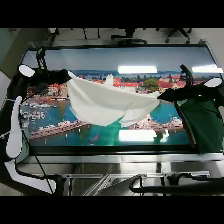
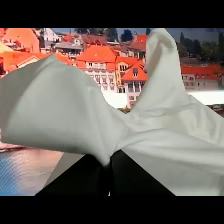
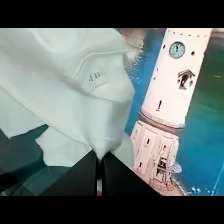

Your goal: Fold the shirts.

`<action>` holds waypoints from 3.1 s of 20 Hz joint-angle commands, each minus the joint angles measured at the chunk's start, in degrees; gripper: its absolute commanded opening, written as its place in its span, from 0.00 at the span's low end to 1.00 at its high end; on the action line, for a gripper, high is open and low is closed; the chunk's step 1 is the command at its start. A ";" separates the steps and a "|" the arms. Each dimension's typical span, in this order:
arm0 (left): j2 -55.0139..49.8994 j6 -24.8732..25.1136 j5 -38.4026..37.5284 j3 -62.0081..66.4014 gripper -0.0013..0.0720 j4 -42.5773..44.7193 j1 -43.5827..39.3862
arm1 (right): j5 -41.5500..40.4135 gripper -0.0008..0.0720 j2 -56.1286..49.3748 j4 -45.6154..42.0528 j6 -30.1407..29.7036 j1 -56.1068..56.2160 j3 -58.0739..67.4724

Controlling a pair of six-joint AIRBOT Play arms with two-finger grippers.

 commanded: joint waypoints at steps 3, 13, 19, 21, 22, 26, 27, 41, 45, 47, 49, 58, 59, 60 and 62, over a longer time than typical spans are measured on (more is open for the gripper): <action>-10.54 0.31 -7.80 13.16 0.87 0.37 1.40 | -20.74 0.04 -2.67 -1.16 0.83 1.64 -1.62; -11.52 -2.16 -33.75 8.52 0.90 0.39 8.28 | -9.16 0.63 -2.54 -3.41 5.05 -0.04 -2.10; -9.42 -1.05 -22.75 -11.82 0.90 -0.13 2.01 | -5.20 0.64 -2.54 -12.24 16.46 0.07 -7.91; -9.44 -1.09 -18.23 -13.79 0.90 -0.17 -0.61 | -7.76 0.64 -3.28 -11.76 16.41 0.55 -10.49; -9.44 -1.14 -16.31 -13.77 0.90 -0.20 -1.88 | -8.68 0.64 -4.20 -9.97 15.47 0.70 -10.75; -9.38 -1.09 -13.25 -13.25 0.04 -0.02 -5.16 | -11.37 0.64 -9.29 8.09 4.68 0.83 -10.75; -9.38 -1.11 -13.16 -13.25 0.04 -0.04 -5.53 | -11.06 0.62 -10.84 12.87 2.08 0.83 -10.75; 31.87 -1.09 -16.76 -13.22 0.04 -7.10 7.32 | -1.66 0.04 23.08 28.30 -9.33 -8.94 3.58; 51.56 0.98 -9.29 -13.22 0.04 -11.98 12.41 | -5.95 0.04 37.75 26.38 -11.37 -14.86 11.13; 56.98 2.21 -8.48 -13.25 0.04 -12.07 13.07 | -6.40 0.04 41.90 25.49 -13.16 -16.85 12.85; 58.82 2.34 -10.91 -13.25 0.04 -12.13 12.94 | -6.36 0.04 43.91 25.00 -14.47 -17.88 13.03; 40.22 2.93 -23.26 -21.00 0.04 -16.81 12.31 | 3.91 0.04 23.80 32.20 -18.62 -15.17 7.06; 37.07 3.54 -21.81 -23.15 0.04 -16.48 11.30 | 3.41 0.04 19.43 31.69 -19.87 -12.37 5.31; 33.24 4.92 -19.93 -25.27 0.04 -16.35 9.53 | 2.54 0.04 15.08 31.10 -21.09 -9.70 4.04; 25.55 7.80 -14.29 -28.79 0.04 -16.33 6.10 | -0.04 0.04 5.38 30.40 -22.32 -4.17 3.17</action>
